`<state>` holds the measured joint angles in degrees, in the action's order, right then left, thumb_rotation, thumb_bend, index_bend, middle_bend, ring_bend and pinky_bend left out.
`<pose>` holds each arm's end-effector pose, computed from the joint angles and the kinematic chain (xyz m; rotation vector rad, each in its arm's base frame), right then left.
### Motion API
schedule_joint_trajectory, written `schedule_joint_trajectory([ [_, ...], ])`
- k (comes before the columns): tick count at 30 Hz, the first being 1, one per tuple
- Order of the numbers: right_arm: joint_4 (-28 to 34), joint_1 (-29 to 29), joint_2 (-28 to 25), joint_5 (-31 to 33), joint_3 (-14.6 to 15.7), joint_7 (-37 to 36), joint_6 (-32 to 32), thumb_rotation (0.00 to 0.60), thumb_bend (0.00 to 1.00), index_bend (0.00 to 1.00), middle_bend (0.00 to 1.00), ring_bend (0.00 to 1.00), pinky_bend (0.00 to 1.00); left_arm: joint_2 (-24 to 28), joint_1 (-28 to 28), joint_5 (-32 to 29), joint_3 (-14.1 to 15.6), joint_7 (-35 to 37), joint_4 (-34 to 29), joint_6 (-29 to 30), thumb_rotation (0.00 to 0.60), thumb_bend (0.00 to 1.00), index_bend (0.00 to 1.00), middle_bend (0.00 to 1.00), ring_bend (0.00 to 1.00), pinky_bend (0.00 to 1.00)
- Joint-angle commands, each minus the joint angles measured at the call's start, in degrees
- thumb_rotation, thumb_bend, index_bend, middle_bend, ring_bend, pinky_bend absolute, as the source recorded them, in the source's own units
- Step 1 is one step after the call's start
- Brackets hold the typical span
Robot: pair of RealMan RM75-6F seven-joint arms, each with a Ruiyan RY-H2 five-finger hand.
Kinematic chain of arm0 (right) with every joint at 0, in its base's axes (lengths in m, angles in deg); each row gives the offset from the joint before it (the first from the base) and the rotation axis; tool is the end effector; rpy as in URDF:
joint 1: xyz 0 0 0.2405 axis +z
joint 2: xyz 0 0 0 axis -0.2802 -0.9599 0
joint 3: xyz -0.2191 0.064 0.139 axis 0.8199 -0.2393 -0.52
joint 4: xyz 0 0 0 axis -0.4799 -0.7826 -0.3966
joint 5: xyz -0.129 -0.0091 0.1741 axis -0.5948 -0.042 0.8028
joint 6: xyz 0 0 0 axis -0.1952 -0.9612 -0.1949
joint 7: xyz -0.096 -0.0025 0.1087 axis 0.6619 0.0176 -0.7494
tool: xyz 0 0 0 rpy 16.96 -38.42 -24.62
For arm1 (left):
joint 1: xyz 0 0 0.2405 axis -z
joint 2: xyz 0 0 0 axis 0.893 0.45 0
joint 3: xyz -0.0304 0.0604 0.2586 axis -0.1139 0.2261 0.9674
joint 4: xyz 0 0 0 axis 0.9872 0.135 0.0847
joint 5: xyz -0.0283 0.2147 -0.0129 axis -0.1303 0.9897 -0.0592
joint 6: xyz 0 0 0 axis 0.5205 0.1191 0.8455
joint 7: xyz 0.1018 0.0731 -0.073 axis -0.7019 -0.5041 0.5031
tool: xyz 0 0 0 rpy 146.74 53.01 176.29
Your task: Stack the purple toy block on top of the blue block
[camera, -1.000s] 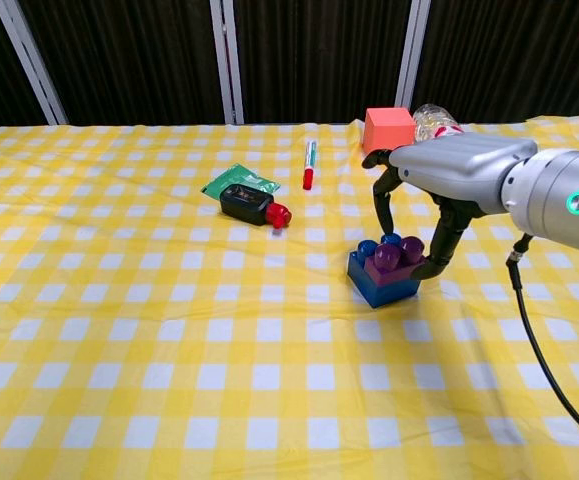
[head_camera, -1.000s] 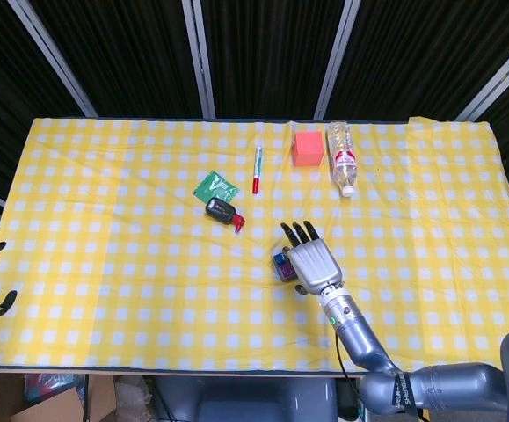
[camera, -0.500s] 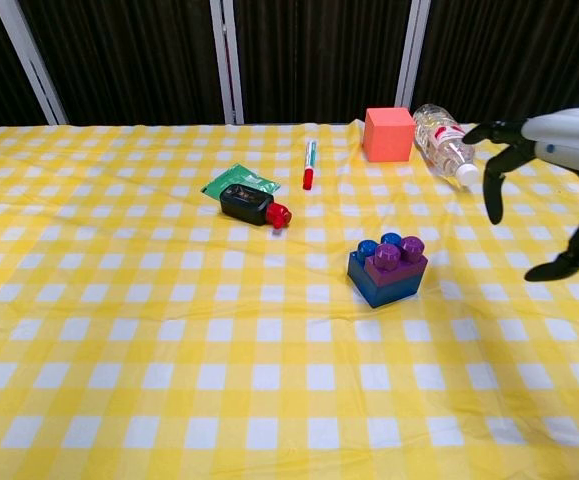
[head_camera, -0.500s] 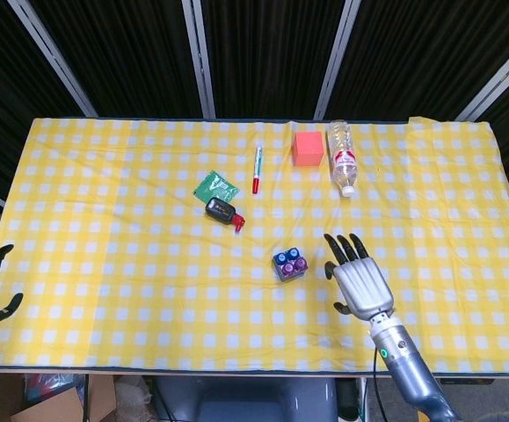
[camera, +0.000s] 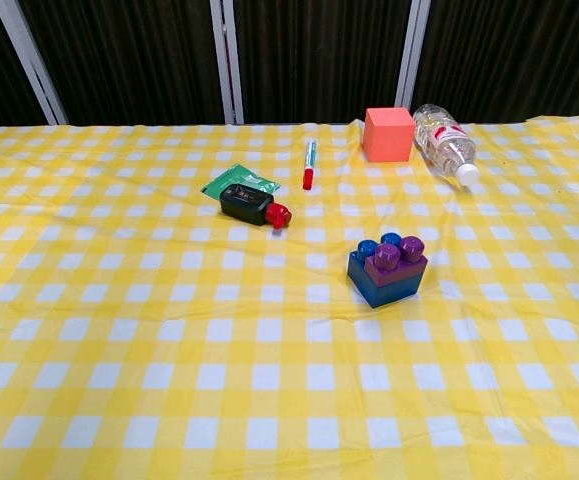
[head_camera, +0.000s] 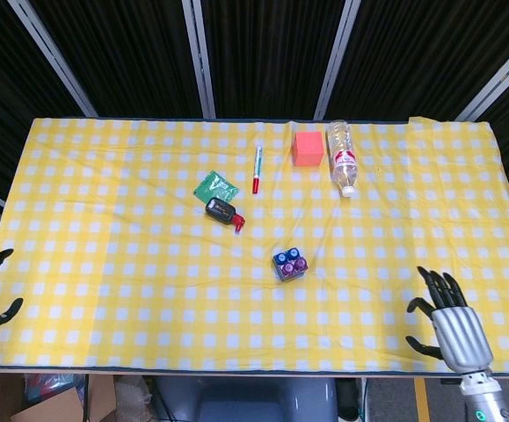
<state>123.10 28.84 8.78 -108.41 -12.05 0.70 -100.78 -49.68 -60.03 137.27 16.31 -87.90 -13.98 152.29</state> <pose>-0.2985 -0.1527 0.1223 1.5191 -0.9639 0.9335 -0.3247 0.1751 0.1642 -1.3486 -0.7982 -0.8124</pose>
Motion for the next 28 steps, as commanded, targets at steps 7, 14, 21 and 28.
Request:
schedule_joint_trajectory([
  [7, -1.0, -6.6, -5.5, 4.1, -1.0, 1.3, -1.3, 0.600, 0.17, 0.00, 0.00, 0.00, 0.00, -0.4, -0.4, 0.4, 0.1, -2.2, -0.5, 0.9, 0.600, 0.27, 0.17, 0.01, 0.00, 0.12],
  [14, -0.4, -11.8, -8.6, 5.7, -3.5, -0.6, -5.8, 0.600, 0.17, 0.00, 0.00, 0.00, 0.00, -0.3, -0.6, 1.4, 0.5, -2.2, -0.7, 1.5, 0.600, 0.27, 0.17, 0.01, 0.00, 0.12],
  [21, -3.9, -13.4, -8.8, 1.7, -4.7, -5.3, -5.6, 0.600, 0.17, 0.00, 0.00, 0.00, 0.00, -0.2, -0.7, 0.8, 0.1, -1.8, -0.3, 1.4, 0.600, 0.27, 0.17, 0.01, 0.00, 0.12],
  [28, -5.5, -14.3, -7.8, -1.7, -5.3, -4.4, -4.4, 0.600, 0.17, 0.00, 0.00, 0.00, 0.00, 0.0, -0.9, 0.8, -0.1, -1.4, -0.1, 1.7, 0.600, 0.27, 0.17, 0.01, 0.00, 0.12],
])
